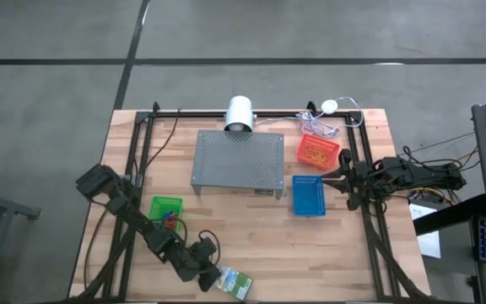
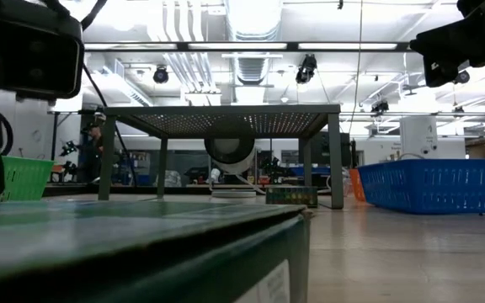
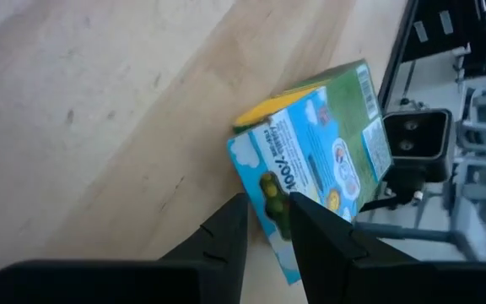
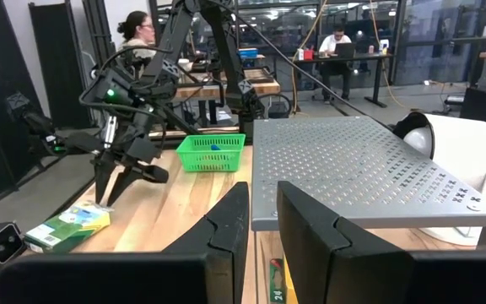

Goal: Pick & Place Office Desk Supplies
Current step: Put the bottom pack of yellow crayons into the blue bin

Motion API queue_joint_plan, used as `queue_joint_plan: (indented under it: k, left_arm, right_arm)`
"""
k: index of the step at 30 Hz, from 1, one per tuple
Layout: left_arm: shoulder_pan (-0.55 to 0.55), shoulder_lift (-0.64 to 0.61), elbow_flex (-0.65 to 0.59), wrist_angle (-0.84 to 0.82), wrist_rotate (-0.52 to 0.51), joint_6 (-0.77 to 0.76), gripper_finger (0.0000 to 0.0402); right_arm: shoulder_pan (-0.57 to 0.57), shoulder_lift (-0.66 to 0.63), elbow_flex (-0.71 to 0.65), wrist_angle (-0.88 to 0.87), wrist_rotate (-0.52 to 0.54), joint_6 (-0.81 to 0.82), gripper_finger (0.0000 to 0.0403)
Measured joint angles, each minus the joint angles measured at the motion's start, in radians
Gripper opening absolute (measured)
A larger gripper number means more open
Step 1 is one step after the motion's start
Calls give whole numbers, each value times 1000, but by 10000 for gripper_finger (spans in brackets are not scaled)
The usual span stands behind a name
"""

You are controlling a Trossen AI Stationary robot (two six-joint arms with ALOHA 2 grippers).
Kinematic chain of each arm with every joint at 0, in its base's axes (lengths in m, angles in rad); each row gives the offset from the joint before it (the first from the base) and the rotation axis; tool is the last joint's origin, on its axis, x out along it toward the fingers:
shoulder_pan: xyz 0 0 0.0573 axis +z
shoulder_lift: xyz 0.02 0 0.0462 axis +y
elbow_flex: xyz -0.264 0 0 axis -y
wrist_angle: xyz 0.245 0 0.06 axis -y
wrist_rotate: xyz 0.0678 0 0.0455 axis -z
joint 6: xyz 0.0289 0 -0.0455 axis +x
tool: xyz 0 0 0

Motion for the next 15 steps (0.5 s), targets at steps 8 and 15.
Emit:
queue_joint_plan:
  k: [8, 15]
  left_arm:
    - [-134, -61, 23, -15, -331, 324, 94]
    - [-280, 38, 179, -207, -660, 309, 94]
  right_arm:
    - [0, 0, 0, 0, 0, 0, 63]
    - [0, 0, 0, 0, 0, 0, 63]
